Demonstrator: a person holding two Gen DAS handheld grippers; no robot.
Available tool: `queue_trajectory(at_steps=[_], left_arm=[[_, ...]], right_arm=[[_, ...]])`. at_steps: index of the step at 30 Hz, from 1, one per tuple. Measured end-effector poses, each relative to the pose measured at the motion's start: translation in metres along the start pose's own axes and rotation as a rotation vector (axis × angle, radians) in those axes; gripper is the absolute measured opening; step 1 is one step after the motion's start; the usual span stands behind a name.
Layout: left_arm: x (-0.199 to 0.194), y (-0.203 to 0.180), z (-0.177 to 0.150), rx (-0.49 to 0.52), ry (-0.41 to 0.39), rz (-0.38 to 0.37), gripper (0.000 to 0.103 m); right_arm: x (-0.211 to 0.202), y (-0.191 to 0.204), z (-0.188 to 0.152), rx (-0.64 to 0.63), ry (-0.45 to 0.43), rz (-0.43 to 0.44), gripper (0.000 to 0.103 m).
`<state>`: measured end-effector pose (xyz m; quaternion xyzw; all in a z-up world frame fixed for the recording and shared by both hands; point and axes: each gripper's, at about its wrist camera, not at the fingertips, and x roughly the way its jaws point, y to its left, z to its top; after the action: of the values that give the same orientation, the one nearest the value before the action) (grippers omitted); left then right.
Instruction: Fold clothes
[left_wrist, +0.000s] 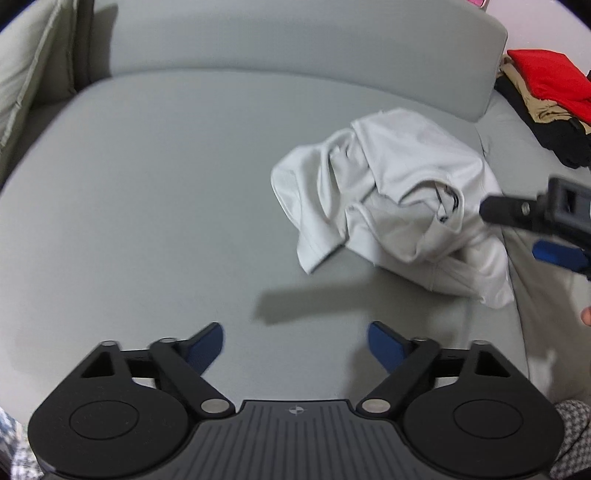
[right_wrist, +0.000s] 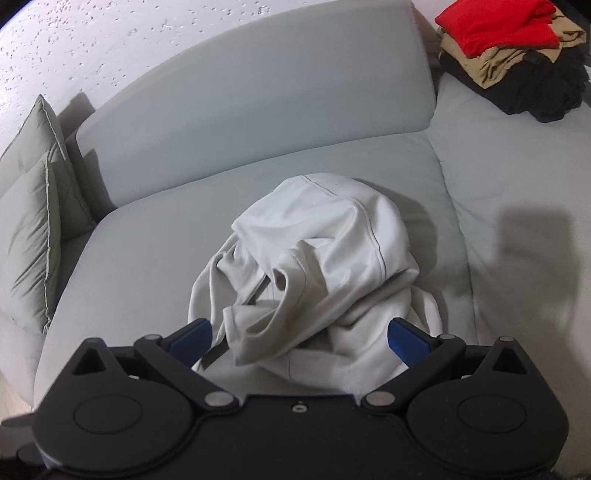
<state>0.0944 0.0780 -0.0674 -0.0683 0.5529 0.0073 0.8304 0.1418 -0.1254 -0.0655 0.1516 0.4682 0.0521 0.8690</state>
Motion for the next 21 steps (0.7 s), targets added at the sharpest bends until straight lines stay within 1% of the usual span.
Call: queue_trajectory(at_steps=[1,4,6,7,8,9,10,11,12,14,17,18,19,20,21], left_arm=[[0.003,0.001,0.000,-0.003,0.013,0.004,0.076],[0.011,0.005,0.000,-0.008,0.050,0.050,0.077],[0.012,0.009,0.000,-0.025,0.064,0.059,0.077],[0.010,0.011,0.000,-0.037,0.063,0.060,0.078],[0.009,0.013,0.000,-0.048,0.062,0.060,0.082],[0.008,0.015,0.000,-0.059,0.061,0.061,0.084],[0.006,0.016,0.000,-0.067,0.059,0.063,0.085],[0.004,0.016,0.000,-0.063,0.055,0.072,0.085],[0.002,0.016,0.000,-0.060,0.051,0.080,0.085],[-0.002,0.017,-0.001,-0.057,0.044,0.082,0.086],[-0.008,0.017,-0.005,-0.063,0.038,0.067,0.086],[-0.011,0.016,-0.006,-0.062,0.035,0.066,0.086],[-0.014,0.016,-0.008,-0.061,0.031,0.065,0.086],[-0.017,0.016,-0.010,-0.055,0.024,0.064,0.085],[-0.021,0.015,-0.013,-0.050,0.015,0.060,0.085]], right_arm=[[0.002,-0.001,0.002,0.001,-0.001,-0.001,0.100],[0.008,-0.003,0.009,0.005,-0.005,0.006,0.099],[0.013,-0.003,0.013,0.012,0.008,0.016,0.095],[0.016,-0.002,0.015,0.017,0.014,0.021,0.094],[0.019,-0.001,0.017,0.020,0.018,0.025,0.091],[0.023,0.000,0.019,0.027,0.022,0.024,0.087],[0.027,0.001,0.020,0.037,0.026,0.016,0.083],[0.032,0.002,0.022,0.044,0.033,0.007,0.072],[0.038,0.004,0.024,0.049,0.043,-0.005,0.066],[0.052,0.009,0.028,0.033,0.067,-0.039,0.065],[0.076,0.017,0.031,-0.030,0.093,-0.111,0.064],[0.081,0.017,0.031,-0.045,0.091,-0.137,0.044],[0.082,0.015,0.030,-0.047,0.081,-0.152,0.026],[0.080,0.011,0.031,-0.037,0.063,-0.155,0.005],[0.072,0.004,0.030,-0.011,0.037,-0.145,0.004]])
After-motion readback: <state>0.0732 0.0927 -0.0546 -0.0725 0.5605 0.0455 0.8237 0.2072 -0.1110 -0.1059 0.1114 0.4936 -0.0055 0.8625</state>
